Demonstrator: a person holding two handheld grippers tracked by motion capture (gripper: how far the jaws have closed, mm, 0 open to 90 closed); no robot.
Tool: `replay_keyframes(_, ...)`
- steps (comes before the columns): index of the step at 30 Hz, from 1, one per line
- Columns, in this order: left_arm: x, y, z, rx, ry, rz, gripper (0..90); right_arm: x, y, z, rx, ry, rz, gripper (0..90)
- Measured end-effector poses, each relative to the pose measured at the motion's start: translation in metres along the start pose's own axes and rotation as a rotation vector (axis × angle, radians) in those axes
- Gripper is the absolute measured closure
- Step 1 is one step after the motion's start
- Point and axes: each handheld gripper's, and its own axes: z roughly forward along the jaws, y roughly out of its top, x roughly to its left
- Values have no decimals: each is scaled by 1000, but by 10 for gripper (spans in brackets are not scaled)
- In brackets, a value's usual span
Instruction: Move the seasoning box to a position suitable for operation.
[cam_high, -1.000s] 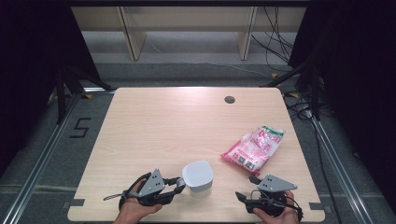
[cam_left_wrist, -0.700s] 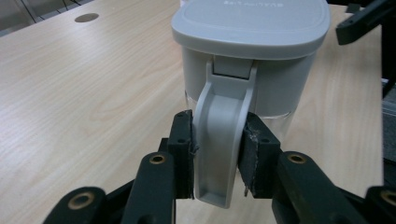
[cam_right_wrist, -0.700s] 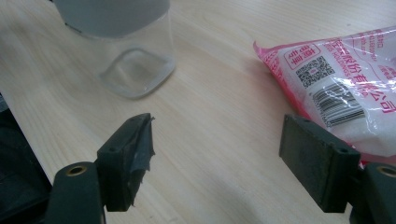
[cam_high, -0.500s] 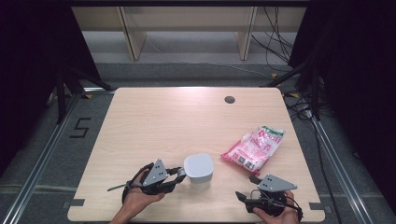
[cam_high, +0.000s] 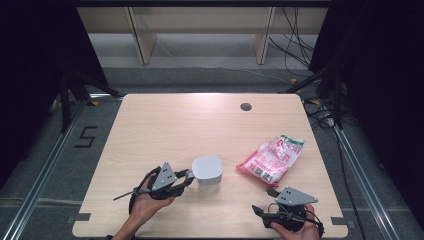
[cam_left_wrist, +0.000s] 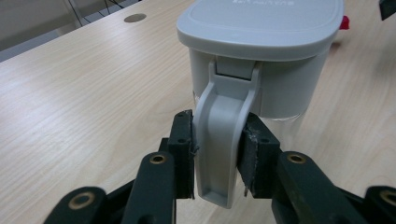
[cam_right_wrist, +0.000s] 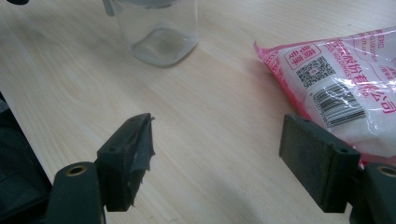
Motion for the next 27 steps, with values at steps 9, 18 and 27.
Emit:
replay_keyframes(9, 7, 3, 7, 11, 36, -1, 684, 1, 0, 0, 3, 0, 5, 270)
replay_keyframes(18, 1, 7, 10, 14, 42, -4, 683, 0, 0, 0, -2, -3, -5, 270)
replay_keyframes(27, -6, 2, 0, 24, -26, -32, 680, -1, 0, 1, 4, -1, -3, 270)
